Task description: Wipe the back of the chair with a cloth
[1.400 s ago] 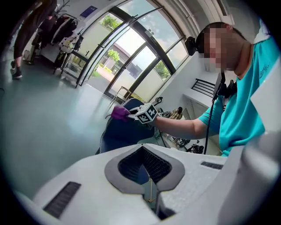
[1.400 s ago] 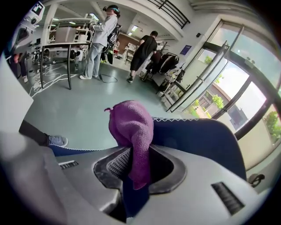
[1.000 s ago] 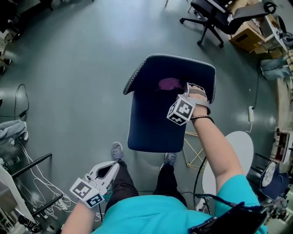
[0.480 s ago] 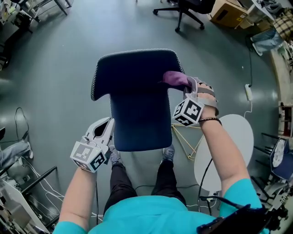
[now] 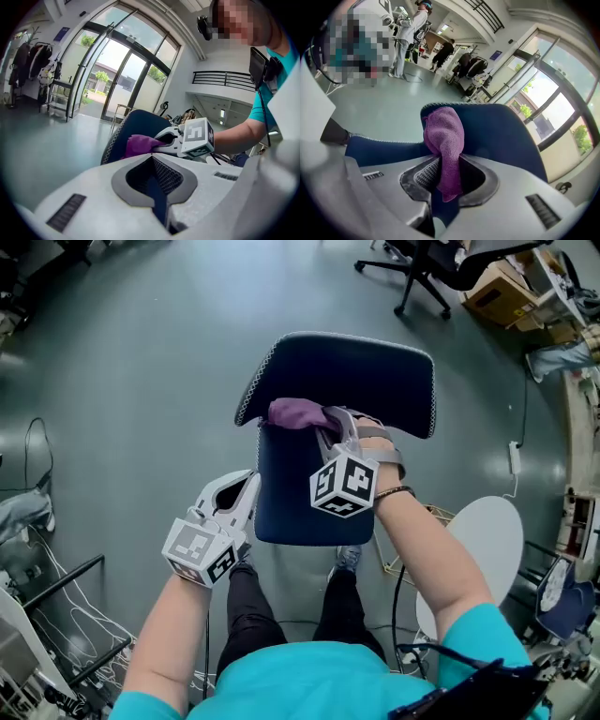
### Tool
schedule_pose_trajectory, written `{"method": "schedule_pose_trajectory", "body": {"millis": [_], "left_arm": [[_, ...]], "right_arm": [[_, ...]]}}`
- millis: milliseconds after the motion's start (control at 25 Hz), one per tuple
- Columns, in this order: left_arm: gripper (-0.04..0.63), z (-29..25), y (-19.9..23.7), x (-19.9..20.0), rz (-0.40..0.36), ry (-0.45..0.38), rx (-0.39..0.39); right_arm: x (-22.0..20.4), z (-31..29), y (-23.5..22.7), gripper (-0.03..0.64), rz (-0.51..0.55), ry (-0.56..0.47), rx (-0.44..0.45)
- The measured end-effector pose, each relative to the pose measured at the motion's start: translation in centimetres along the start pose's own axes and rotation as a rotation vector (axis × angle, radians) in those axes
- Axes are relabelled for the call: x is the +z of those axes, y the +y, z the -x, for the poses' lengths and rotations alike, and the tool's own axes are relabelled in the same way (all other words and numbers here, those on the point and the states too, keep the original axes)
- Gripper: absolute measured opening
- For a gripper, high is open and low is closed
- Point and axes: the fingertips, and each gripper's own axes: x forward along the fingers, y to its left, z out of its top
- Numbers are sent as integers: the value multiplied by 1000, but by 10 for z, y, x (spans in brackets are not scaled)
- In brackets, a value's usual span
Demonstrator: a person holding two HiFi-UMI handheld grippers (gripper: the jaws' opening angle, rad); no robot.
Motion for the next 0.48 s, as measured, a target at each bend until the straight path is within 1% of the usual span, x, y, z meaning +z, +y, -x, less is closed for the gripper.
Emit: {"method": "schedule_pose_trajectory", "body": {"millis": [120,240,360,440,480], "left_arm": [[-5,23,22,-5,-3,-5,8],[-5,40,44,-9,2,-11,24],[-5,49,58,-10,0,-15,34],[-5,49,61,-11,-1,-6,35],[-5,46,60,-12,-3,1,30]], "right_arm": [[48,-29,28,91,39,-23,49],[70,-51,42,90,71,-20,64],[72,-66,39,91,87,9,40],[56,-73,31,91,108,57,11],[41,-74,24,91,116,89,-5]]}}
